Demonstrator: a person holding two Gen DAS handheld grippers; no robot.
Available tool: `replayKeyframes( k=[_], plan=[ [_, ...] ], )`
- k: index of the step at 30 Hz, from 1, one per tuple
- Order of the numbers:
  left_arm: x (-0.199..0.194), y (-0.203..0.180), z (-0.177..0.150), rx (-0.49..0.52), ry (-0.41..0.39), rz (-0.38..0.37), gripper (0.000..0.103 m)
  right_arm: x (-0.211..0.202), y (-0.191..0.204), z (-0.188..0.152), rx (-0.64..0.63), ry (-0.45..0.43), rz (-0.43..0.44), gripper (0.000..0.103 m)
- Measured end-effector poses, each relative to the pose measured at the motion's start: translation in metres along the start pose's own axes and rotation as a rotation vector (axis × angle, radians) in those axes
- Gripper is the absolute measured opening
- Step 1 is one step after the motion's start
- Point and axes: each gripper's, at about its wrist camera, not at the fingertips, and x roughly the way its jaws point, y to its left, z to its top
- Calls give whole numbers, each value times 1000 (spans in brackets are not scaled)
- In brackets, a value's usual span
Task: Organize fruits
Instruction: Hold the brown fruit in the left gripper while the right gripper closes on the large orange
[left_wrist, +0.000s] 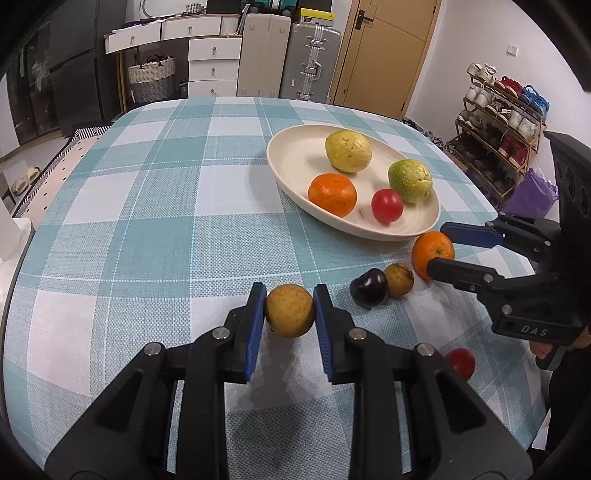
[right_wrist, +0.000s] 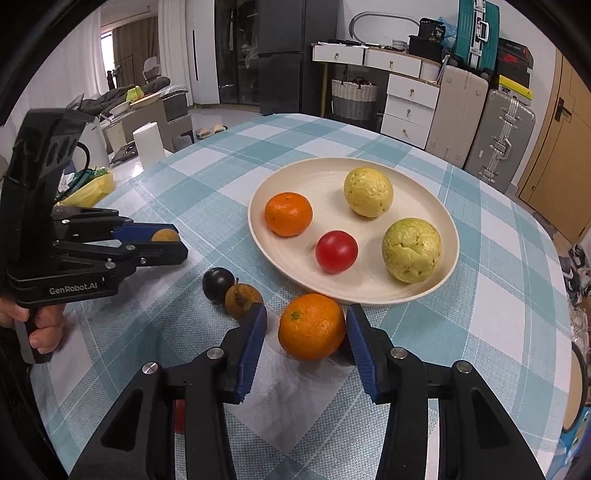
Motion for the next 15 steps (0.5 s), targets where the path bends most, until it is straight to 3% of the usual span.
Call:
replayKeyframes(
  k=[5,8,15],
  plan=[
    [-1,0,1,0,-4,-3,24,3,4,-4,-36,8,-28,46],
    [-1,-1,1,-1,-5,-6,24,3,8,-5,-58,9,-58,40],
    [-5,-3,4,2,-21,-12,24,-1,3,-6,-40,-6,-33,38]
  ],
)
